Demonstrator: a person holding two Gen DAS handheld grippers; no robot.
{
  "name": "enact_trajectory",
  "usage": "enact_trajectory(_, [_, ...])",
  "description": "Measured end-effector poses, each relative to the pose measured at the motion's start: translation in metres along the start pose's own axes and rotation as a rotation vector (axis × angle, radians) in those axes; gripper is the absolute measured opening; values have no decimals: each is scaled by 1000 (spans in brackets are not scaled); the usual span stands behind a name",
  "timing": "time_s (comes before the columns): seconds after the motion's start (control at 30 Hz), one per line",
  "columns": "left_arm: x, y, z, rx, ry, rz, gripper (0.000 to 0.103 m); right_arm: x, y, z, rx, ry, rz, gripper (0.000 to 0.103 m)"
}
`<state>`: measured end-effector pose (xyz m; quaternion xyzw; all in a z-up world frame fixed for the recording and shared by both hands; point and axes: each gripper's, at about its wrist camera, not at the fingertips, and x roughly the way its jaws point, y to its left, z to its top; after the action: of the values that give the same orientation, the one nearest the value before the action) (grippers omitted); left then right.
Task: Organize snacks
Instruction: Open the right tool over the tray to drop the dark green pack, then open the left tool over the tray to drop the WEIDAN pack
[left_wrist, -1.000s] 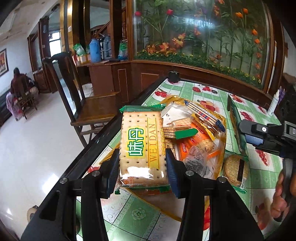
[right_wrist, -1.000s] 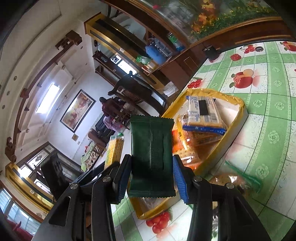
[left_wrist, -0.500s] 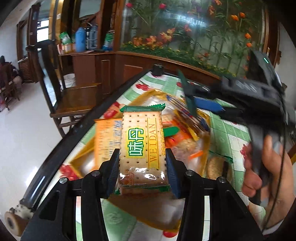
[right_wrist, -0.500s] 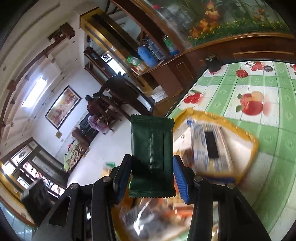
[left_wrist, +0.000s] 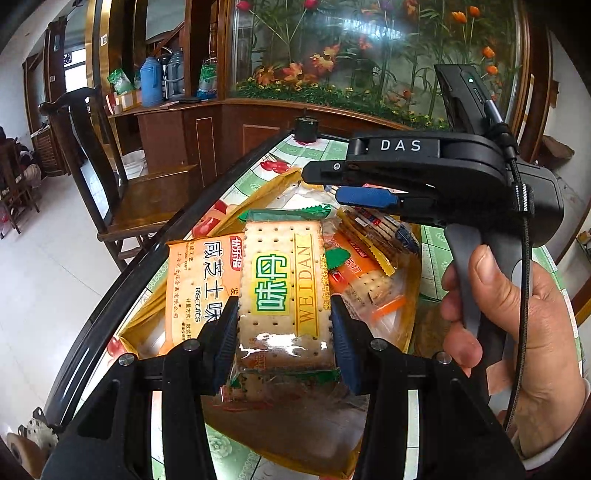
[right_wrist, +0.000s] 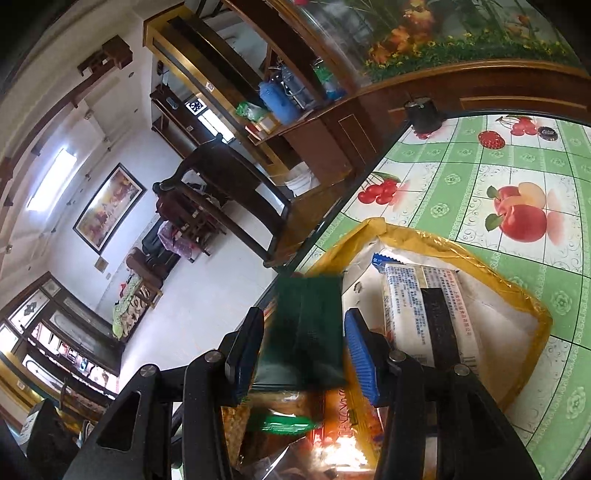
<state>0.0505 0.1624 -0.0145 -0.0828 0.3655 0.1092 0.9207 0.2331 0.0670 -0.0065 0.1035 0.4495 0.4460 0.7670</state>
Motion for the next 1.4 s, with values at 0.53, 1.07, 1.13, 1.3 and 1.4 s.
enact_trajectory(0.53, [5,4,12,-26,0,-22,45,-157,5,-98,-293,49,-200,97])
enact_trajectory(1.07, [22,-17,35,5,40,37,82,-167,-40,-165,-156,76,-285,98])
enact_trajectory(1.13, [19,-17,34,12,41,71,84,-166,-38,-167,-144,55,-276,98])
enact_trajectory(1.3, [-6,-19,29,1,-26,109,84,-168,-41,-168,-94,-1,-261,98])
enact_trajectory(1.4, [-25,-21,24,-22,-74,146,84,-174,-43,-168,-64,-34,-262,98])
